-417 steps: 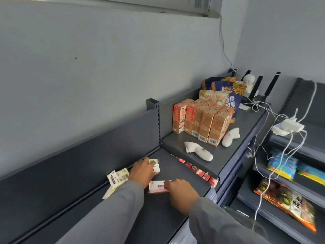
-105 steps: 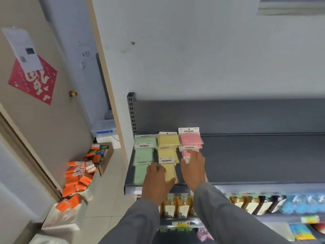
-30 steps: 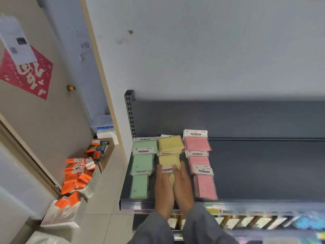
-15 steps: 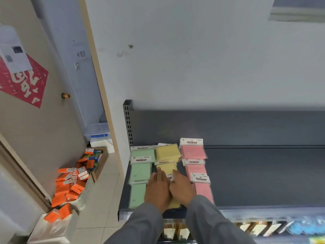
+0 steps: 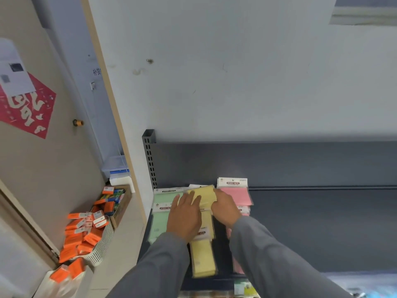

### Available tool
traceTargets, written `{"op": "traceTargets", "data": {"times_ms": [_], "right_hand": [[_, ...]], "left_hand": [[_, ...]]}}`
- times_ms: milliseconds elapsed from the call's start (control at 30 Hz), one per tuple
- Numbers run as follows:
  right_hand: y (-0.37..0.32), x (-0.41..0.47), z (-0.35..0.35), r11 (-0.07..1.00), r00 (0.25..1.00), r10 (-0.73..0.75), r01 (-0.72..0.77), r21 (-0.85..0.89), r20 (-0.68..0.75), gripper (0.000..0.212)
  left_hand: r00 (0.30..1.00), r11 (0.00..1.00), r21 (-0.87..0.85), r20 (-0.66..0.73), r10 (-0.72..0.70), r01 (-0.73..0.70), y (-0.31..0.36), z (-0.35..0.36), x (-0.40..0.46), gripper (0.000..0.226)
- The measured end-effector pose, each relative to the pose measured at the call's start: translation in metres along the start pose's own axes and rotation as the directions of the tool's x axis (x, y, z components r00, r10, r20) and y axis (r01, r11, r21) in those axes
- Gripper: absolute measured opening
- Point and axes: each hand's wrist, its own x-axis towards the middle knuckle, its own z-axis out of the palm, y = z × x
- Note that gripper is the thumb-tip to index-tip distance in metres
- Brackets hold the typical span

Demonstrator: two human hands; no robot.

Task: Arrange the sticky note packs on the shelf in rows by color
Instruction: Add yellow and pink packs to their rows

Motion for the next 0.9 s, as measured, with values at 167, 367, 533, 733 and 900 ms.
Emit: {"op": "traceTargets", "data": {"times_ms": [167, 367, 533, 733, 900], "right_hand": [[0.009, 0.022, -0.003, 0.975, 0.970, 0.178, -0.196, 0.101, 0.165, 0.035], [0.018, 0.023, 0.015, 0.956, 0.971, 0.187, -0.214, 0.200, 0.147, 0.032], [0.021, 0.028, 0.016, 0.954, 0.970, 0.208, -0.230, 0.191, 0.127, 0.030], [0.005, 0.022, 0.019, 0.992, 0.993, 0.116, -0.117, -0.056, -0.020, 0.029], [-0.038, 0.016, 0.046, 0.972, 0.999, -0.017, 0.024, -0.235, 0.031, 0.036]], "left_hand": [[0.986, 0.993, 0.044, 0.135, 0.102, -0.109, -0.014, 0.004, 0.031, 0.039], [0.984, 0.987, -0.115, 0.129, 0.125, -0.110, -0.029, 0.018, 0.021, 0.041], [0.990, 0.983, -0.164, 0.103, 0.101, -0.083, -0.023, 0.019, 0.022, 0.037], [0.994, 0.996, -0.060, 0.083, -0.064, 0.069, -0.037, 0.010, 0.005, 0.048], [0.910, 0.875, -0.273, 0.010, -0.414, 0.401, -0.091, -0.011, -0.012, 0.043]]}}
